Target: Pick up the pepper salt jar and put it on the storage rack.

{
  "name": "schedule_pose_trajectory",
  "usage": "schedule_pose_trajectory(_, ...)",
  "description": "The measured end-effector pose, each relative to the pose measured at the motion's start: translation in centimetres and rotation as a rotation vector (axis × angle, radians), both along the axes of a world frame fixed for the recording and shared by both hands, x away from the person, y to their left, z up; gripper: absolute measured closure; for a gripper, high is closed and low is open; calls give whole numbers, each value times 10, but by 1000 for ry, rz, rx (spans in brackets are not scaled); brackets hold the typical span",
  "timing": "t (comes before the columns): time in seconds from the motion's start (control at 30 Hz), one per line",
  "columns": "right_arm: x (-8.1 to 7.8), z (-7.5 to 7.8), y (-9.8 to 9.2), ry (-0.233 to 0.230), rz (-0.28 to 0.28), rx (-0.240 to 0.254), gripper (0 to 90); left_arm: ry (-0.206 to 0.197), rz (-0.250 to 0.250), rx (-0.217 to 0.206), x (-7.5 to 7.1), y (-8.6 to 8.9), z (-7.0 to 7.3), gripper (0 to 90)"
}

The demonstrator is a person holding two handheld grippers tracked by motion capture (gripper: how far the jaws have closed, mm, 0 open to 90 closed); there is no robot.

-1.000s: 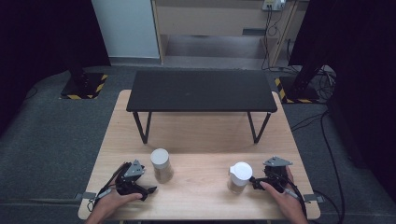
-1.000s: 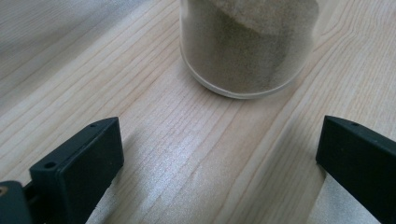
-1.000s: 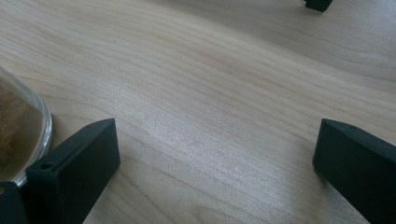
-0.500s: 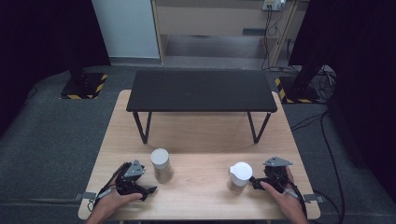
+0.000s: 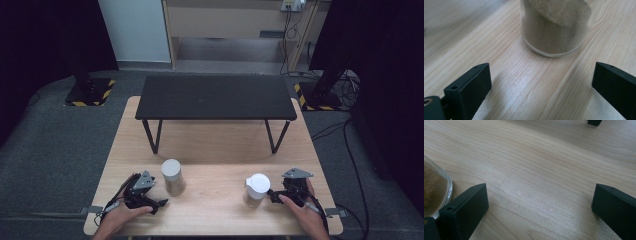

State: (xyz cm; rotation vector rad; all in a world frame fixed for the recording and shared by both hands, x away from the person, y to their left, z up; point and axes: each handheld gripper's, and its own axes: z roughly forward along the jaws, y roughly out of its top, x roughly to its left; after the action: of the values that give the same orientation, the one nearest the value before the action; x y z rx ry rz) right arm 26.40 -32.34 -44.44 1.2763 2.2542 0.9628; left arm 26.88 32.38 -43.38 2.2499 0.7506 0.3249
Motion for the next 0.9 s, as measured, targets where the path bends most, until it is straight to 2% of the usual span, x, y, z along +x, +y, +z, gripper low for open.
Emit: schedule_pose_trajectory(0.9, 0, 0, 0, 1, -1, 1, 15, -51, -1, -61, -6, -1, 12, 14)
